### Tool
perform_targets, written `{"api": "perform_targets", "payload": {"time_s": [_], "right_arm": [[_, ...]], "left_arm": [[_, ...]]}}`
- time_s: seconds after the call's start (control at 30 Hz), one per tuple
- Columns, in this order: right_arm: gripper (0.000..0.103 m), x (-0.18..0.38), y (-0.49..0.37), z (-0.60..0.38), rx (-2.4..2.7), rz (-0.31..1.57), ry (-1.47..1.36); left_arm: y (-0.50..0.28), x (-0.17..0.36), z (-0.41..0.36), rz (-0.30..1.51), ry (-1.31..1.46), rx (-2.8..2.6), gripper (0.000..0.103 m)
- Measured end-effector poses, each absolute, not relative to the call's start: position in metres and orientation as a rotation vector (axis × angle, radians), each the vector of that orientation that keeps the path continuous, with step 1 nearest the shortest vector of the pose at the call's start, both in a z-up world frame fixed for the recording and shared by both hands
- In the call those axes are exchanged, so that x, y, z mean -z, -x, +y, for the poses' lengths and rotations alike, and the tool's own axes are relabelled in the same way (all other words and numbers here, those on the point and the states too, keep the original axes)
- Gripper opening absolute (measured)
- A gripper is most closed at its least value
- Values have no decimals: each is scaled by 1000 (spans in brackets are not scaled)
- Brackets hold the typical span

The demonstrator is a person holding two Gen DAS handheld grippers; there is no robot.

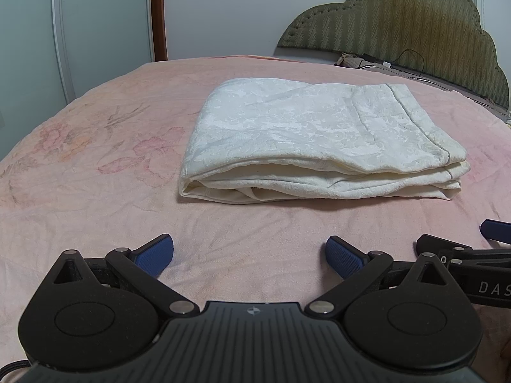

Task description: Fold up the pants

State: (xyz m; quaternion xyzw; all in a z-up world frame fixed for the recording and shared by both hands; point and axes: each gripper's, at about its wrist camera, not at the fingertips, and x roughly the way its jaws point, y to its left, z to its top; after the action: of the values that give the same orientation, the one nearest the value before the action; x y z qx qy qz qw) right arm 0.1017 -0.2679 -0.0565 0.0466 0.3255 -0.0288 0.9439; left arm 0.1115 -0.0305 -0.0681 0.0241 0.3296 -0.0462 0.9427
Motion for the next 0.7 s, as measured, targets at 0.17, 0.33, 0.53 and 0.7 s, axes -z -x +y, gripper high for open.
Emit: {"api": "perform_targets", "payload": {"time_s": [0.17,0.33,0.53,0.7], "right_arm": [[103,56,-102,-268,59,663,-95],[103,56,-102,-267,58,663,-98],[103,56,-102,-267,59,663,-98],[103,56,-101,-267,62,665,-91]], "left_arm": [[-112,68,-30,672,-49,94,103],[-112,68,-30,672,-50,94,103],[-112,68,-30,673,-51,94,103],[-112,68,-30,672,-50,94,103]]}}
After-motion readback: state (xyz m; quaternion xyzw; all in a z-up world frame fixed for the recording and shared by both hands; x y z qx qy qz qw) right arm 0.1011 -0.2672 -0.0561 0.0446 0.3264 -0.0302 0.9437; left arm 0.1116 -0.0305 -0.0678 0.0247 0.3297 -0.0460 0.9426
